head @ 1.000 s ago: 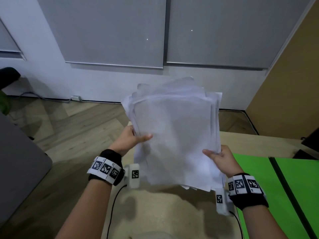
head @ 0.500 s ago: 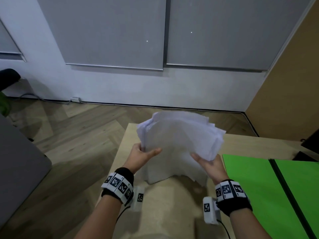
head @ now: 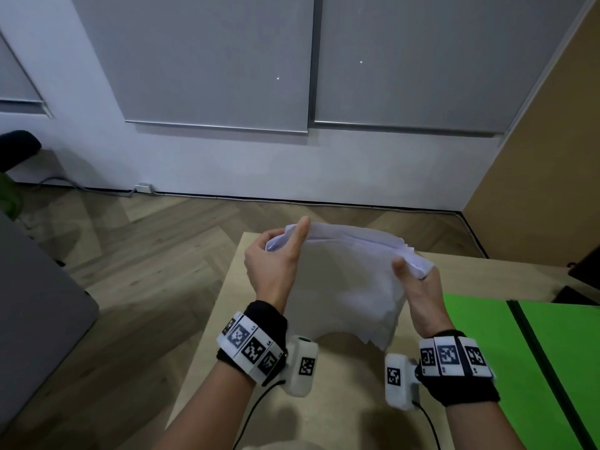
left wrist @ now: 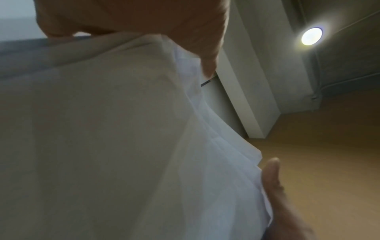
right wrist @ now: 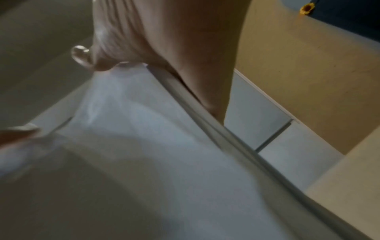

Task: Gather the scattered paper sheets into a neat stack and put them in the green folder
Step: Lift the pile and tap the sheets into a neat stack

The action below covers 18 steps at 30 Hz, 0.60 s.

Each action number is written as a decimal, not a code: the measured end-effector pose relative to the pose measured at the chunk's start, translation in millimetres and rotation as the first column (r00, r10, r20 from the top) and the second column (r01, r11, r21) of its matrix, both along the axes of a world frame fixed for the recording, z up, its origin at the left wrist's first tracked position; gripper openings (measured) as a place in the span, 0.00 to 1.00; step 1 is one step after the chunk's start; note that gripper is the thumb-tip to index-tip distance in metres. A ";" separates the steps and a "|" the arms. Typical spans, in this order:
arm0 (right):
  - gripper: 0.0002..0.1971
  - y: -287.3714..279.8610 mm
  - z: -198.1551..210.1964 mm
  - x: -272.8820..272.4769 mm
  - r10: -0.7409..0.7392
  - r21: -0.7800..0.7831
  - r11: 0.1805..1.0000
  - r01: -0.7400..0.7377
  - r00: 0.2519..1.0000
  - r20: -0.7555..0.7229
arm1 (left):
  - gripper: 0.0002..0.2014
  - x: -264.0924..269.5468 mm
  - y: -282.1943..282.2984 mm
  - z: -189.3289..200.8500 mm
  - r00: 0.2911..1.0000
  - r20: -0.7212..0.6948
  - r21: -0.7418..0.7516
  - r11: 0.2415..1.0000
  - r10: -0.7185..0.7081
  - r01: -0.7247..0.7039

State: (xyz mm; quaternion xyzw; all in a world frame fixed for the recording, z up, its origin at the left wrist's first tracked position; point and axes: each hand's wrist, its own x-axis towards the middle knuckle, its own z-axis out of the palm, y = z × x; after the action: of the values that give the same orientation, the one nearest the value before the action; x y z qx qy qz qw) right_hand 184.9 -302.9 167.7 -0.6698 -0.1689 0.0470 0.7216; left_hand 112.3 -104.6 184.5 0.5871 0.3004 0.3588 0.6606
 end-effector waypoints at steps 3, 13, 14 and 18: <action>0.35 6.2 14.4 -5.1 -0.116 0.067 0.991 0.115 0.993 0.007 | 0.19 1.1 1.8 -1.9 1.000 -0.024 0.071 0.997 0.006 -0.004; 0.12 21.7 15.3 0.2 -0.363 0.045 0.932 0.361 0.928 0.085 | 0.14 -0.5 15.1 -5.3 0.995 0.028 0.006 0.996 -0.092 0.091; 0.10 20.6 11.8 2.6 -0.384 0.052 0.923 0.381 0.919 0.090 | 0.13 0.4 19.9 -7.3 0.994 0.040 -0.019 0.995 -0.100 0.101; 0.06 20.6 3.0 6.3 -0.395 0.122 0.914 0.387 0.917 0.060 | 0.10 3.7 28.5 -16.1 0.984 0.053 -0.001 0.986 -0.167 0.168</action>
State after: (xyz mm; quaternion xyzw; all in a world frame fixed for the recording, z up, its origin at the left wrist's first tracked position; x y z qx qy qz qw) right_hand 191.1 -282.3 170.7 -0.6517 -0.0637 -0.1353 0.7436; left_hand 115.9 -76.1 168.3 0.5988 0.2336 0.3163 0.6977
